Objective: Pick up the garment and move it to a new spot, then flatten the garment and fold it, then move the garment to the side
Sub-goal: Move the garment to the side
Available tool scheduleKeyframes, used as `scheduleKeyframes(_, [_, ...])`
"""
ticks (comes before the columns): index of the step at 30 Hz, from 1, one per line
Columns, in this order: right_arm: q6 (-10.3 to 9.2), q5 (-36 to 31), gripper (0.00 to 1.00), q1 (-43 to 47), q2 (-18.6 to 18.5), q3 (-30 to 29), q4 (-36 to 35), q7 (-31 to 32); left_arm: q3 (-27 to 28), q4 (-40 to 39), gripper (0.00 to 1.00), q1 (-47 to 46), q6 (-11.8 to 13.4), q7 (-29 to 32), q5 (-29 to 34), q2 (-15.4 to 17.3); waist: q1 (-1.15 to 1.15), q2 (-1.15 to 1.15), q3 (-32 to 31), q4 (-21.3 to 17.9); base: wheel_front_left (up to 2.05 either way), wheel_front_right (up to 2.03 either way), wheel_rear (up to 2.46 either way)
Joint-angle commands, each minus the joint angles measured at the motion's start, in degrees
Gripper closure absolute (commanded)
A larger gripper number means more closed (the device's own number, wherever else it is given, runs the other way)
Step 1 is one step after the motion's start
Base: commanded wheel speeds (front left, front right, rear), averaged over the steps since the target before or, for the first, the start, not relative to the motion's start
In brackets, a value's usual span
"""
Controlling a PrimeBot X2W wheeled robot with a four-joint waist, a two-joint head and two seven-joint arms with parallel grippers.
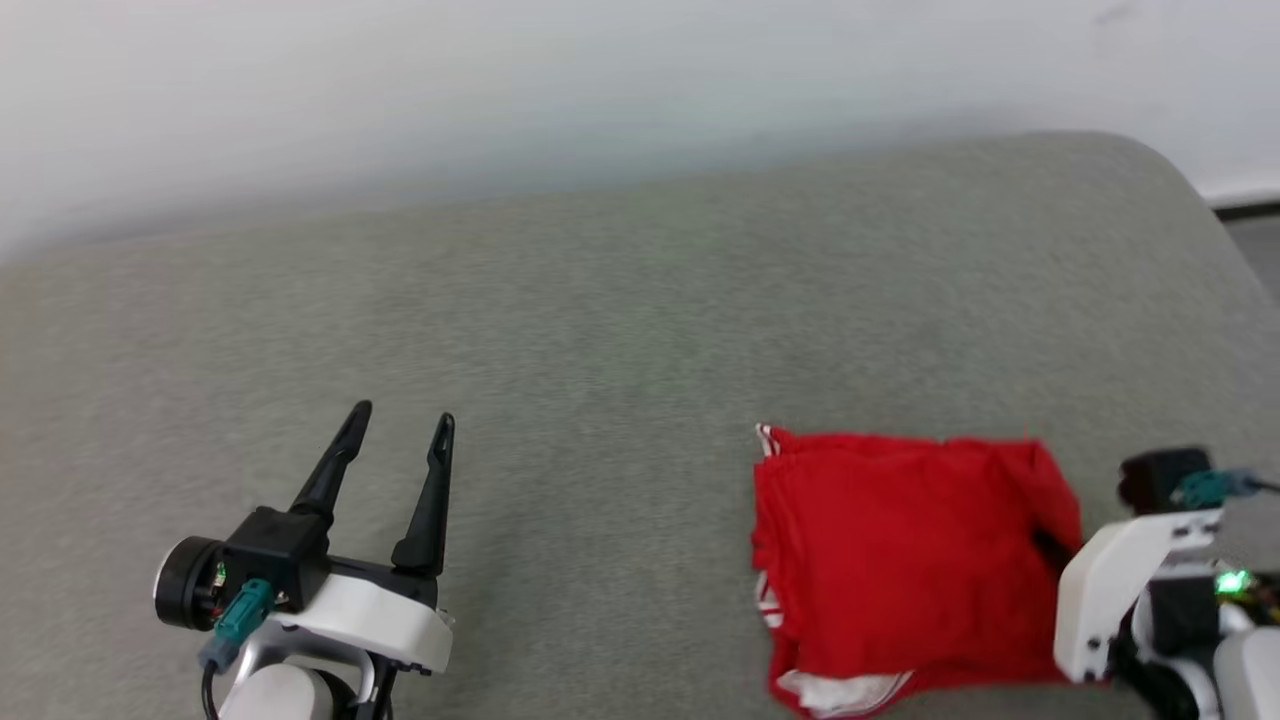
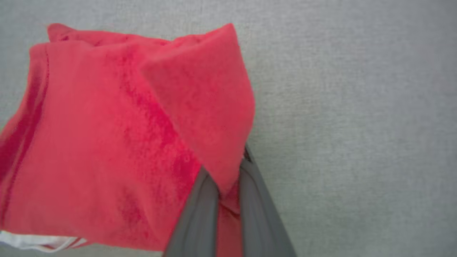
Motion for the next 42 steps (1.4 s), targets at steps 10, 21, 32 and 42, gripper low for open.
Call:
scheduleKeyframes(10, [-0.07,-6.8,1.00,-14.5,-2.5,-9.7,8.5,-6.8,-0.8,-3.6,0.00,-6.4,-1.5,1.6,0.8,1.9,0.00,0.00,11.4,-6.9,0.00,0.00,0.00])
scheduleKeyframes(21, [-0.07,-17.1,1.00,-30.1,-6.1,-23.7,17.2,-12.1,-1.5,-6.0,0.00,-14.4,-3.6,1.9,2.1,3.8,0.00,0.00,22.6,-4.5,0.00,0.00,0.00])
scheduleKeyframes(32, [-0.08,-29.4,0.12,-37.4,-2.6,-38.9,23.2,-18.2,-3.9,-6.1,0.00,-18.7,-4.8,1.1,2.5,2.8,0.00,0.00,27.2,-2.0,0.00,0.00,0.00])
scheduleKeyframes(42, [-0.07,-39.0,0.00,-34.1,1.2,-46.7,19.3,-25.0,-4.4,-2.6,0.00,-16.6,-4.4,0.0,1.5,1.0,0.00,0.00,21.3,0.5,0.00,0.00,0.00])
